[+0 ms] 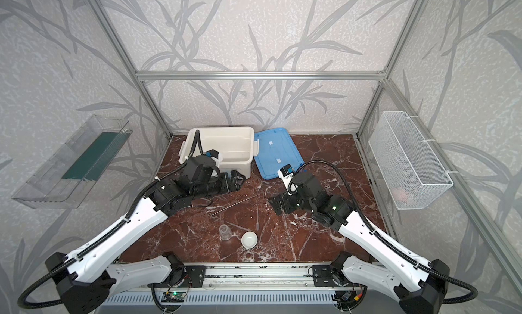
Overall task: Organize the chemistry lab equipment
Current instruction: 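Move the left gripper to the small clear glass bottle and grasp it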
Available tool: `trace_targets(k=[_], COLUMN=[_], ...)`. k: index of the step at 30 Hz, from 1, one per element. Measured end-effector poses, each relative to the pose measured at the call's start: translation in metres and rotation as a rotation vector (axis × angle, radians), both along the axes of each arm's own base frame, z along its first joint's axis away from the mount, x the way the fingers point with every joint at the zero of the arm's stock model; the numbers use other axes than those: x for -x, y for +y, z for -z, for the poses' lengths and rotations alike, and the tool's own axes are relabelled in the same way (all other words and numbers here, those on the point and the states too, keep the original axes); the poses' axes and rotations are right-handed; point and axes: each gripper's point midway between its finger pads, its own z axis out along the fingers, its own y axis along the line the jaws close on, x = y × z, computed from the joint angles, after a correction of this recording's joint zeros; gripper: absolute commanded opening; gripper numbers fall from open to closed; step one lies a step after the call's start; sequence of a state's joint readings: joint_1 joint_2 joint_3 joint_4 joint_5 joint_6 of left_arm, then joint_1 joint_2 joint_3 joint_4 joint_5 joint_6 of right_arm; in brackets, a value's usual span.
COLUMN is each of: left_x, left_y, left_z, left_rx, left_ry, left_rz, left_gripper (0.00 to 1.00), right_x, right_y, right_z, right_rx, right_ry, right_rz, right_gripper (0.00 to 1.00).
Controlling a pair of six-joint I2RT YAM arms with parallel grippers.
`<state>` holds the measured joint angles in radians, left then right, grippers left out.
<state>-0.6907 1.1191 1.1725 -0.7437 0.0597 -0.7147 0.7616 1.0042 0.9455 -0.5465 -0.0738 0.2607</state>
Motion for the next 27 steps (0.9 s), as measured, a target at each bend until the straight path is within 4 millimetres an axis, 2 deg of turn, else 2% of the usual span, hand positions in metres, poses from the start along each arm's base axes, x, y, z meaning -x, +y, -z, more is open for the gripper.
trace_targets(k=[2, 8, 12, 16, 22, 27], left_x=[0.017, 0.074, 0.093, 0.095, 0.092, 0.090], left_y=[0.010, 0.032, 0.034, 0.036, 0.036, 0.037], left_z=[0.020, 0.102, 0.135, 0.156, 0.179, 0.192], left_rx=[-0.059, -0.219, -0.315, -0.400, -0.454, -0.452], left_ry=[0.055, 0.256, 0.316, 0.340, 0.358, 0.358], left_rz=[0.023, 0.078, 0.094, 0.072, 0.039, 0.013], left_gripper=[0.99, 0.99, 0.98, 0.95, 0.88, 0.70], right_x=[0.008, 0.039, 0.050, 0.053, 0.054, 0.053], right_y=[0.004, 0.024, 0.031, 0.036, 0.041, 0.043], right_z=[0.008, 0.041, 0.066, 0.075, 0.072, 0.070], right_rx=[0.020, 0.056, 0.080, 0.093, 0.067, 0.051], right_ry=[0.017, 0.077, 0.138, 0.164, 0.168, 0.171], right_rz=[-0.029, -0.149, -0.174, -0.179, -0.168, -0.158], right_gripper=[0.99, 0.99, 0.99, 0.99, 0.99, 0.99])
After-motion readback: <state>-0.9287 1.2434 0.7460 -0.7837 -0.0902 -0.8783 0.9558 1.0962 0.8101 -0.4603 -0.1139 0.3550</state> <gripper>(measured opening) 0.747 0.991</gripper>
